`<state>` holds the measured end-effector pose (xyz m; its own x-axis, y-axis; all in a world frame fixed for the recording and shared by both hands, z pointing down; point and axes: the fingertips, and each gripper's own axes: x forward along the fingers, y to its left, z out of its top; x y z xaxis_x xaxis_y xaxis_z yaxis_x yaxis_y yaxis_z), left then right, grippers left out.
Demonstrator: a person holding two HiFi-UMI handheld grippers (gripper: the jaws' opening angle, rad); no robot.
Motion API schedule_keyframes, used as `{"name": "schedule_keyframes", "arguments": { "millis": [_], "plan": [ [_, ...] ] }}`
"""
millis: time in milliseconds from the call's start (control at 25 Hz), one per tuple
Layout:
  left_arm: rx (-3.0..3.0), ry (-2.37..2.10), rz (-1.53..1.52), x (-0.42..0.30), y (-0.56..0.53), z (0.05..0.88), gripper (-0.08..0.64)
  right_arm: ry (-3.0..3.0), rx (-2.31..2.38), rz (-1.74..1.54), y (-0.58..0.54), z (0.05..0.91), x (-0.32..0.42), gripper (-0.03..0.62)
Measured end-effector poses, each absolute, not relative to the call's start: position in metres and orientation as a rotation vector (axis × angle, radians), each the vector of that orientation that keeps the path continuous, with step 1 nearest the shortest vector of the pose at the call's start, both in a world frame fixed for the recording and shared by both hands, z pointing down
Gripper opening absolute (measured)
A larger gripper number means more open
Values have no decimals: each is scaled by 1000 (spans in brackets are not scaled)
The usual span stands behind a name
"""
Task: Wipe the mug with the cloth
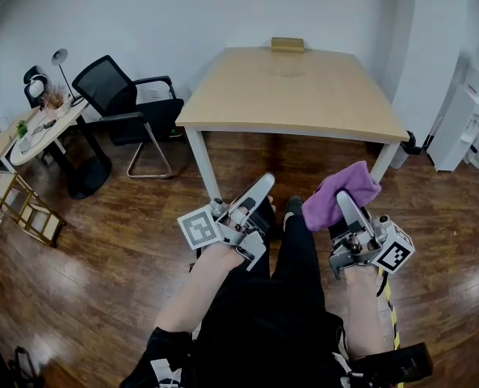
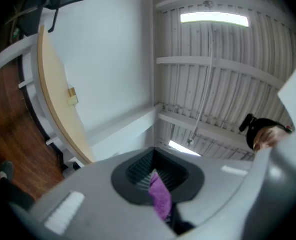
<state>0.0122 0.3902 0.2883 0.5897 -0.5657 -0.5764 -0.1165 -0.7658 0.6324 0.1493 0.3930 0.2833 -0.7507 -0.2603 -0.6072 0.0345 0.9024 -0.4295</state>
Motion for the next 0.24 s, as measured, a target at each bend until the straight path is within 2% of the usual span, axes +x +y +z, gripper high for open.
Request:
{"name": "schedule_keyframes", "arguments": {
  "millis": [240],
  "plan": [
    [2275, -541, -1094, 13, 392, 288, 2, 2375, -174, -528, 393, 285, 152, 60]
  ]
}}
